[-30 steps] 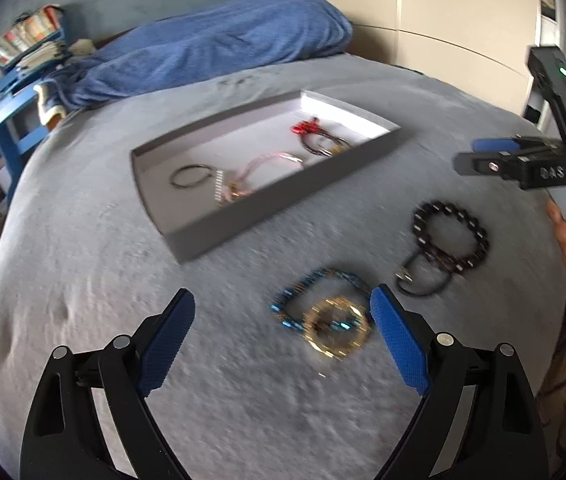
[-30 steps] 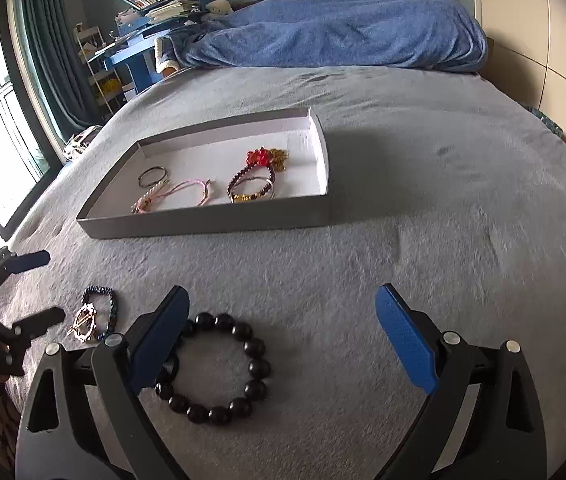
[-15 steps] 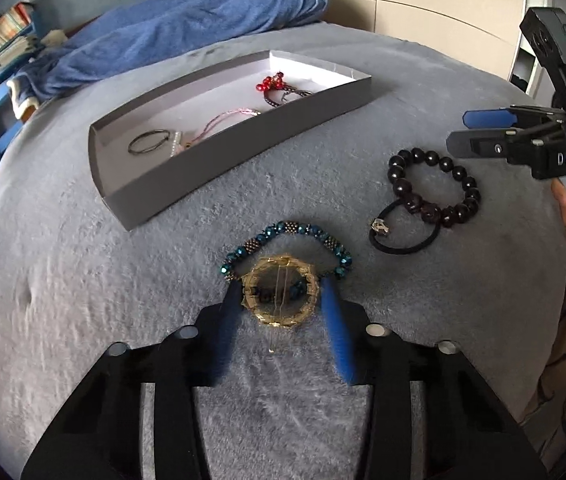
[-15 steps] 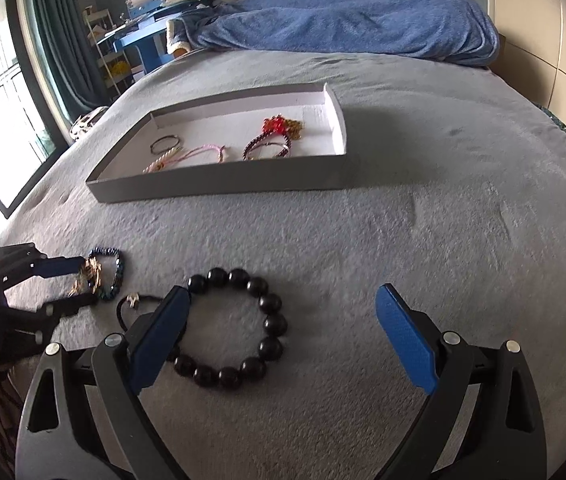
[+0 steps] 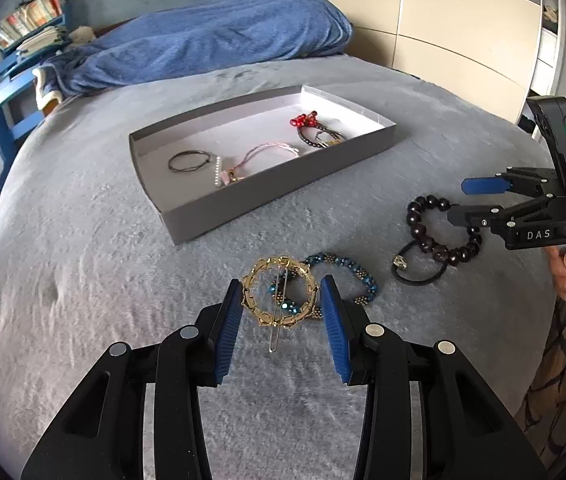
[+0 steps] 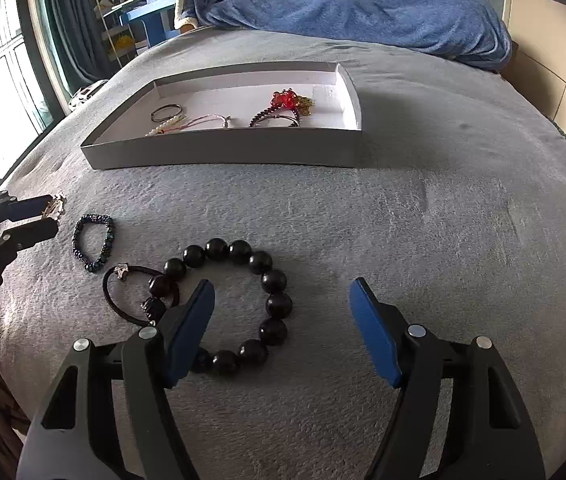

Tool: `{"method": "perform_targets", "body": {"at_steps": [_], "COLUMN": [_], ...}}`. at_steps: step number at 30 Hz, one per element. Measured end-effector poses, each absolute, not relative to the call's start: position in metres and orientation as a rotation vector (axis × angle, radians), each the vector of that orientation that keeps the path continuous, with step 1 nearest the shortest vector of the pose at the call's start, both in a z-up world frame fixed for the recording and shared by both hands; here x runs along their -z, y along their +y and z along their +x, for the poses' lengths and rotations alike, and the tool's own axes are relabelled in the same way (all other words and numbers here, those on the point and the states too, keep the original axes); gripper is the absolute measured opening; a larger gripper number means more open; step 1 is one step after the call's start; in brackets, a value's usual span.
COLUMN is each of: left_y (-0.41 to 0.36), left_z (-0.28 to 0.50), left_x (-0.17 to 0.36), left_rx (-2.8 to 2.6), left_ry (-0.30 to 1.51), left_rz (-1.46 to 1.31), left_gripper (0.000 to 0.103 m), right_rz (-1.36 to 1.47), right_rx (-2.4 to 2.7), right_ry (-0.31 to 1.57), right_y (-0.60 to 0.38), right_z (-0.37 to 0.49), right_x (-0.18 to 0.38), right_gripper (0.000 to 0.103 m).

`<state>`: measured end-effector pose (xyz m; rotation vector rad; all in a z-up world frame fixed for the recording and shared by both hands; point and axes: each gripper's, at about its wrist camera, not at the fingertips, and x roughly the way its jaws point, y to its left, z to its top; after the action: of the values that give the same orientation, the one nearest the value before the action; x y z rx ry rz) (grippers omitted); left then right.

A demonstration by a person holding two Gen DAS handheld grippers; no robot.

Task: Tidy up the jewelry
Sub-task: 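Grasp the gold ornate ring with the left tool, then lower the right tool and grasp the black bead bracelet while the left holds the ring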

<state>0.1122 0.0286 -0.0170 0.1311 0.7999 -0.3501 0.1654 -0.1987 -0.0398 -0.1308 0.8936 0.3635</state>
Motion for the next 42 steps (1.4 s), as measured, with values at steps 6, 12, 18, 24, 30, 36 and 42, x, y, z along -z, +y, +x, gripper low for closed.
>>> {"method": "perform_targets", "body": {"at_steps": [6, 12, 18, 24, 30, 36, 42], "left_y": [0.028, 0.029, 0.028, 0.027, 0.021, 0.007, -0.002], "left_z": [0.113, 0.113, 0.113, 0.115, 0.117, 0.122, 0.131], "left_x": [0.018, 0.019, 0.018, 0.017, 0.014, 0.004, -0.015], "left_rx": [0.348, 0.344, 0.347, 0.347, 0.348, 0.354, 0.342], "left_ry": [0.8, 0.802, 0.798, 0.798, 0.8, 0.79, 0.774], "left_rz": [0.138, 0.137, 0.138, 0.129, 0.132, 0.14, 0.123], "left_gripper": [0.041, 0.041, 0.041, 0.041, 0.041, 0.041, 0.041], "right_rz": [-0.145, -0.186, -0.221, -0.229, -0.23, -0.163, -0.103], "right_rx": [-0.352, -0.334, -0.324, -0.343, -0.384, -0.402, -0.422], "right_ry": [0.898, 0.922, 0.929, 0.931, 0.926, 0.918, 0.862], "right_y": [-0.199, -0.195, -0.191, -0.188, -0.182, -0.189, -0.193], "right_z": [0.166, 0.168, 0.168, 0.166, 0.165, 0.17, 0.171], "right_x": [0.042, 0.05, 0.055, 0.056, 0.055, 0.048, 0.029], "right_gripper": [0.069, 0.067, 0.063, 0.05, 0.027, 0.014, 0.014]}}
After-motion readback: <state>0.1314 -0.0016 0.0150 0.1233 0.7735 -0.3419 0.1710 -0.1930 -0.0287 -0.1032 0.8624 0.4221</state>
